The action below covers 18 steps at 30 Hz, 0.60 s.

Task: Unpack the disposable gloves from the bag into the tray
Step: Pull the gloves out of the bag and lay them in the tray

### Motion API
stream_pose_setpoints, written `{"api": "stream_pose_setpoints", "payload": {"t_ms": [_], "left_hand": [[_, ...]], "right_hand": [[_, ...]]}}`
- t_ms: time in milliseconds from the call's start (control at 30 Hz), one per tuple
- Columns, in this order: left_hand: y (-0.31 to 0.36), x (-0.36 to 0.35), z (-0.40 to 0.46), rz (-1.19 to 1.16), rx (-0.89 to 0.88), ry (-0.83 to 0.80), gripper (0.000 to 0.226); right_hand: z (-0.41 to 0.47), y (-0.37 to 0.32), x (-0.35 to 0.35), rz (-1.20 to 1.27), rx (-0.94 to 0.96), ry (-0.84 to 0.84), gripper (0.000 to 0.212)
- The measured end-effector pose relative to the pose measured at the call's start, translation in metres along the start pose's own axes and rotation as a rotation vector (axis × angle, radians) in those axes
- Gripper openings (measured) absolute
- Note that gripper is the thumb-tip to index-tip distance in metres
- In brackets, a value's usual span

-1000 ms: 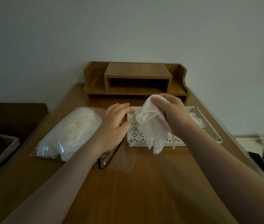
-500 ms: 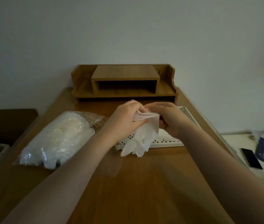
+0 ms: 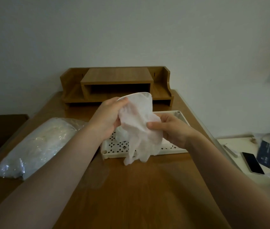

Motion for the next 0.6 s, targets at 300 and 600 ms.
{"api": "stream_pose_setpoints", "payload": {"t_ms": [300,600], "left_hand": [[-0.015,-0.005,0.019,0.038,0.266,-0.331,0.036],[-0.038,-0.007,0.056,0.643,0.097,0.008,0.020]], "right_hand": [[0.004,-0.009,0.030,-0.259,-0.067,-0.010,0.018],[0.015,0.012,0.090,-0.669,-0.393,0.177,0.025]]}}
Point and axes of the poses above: each hand's wrist, its own z-axis towards the middle knuckle, its own x-axis out of the back of the hand, y = z × x, the point moved 4 cm from there along z, towards the middle knuckle, and after that the axes turned 5 degrees about -y, right-handed, at the moved point
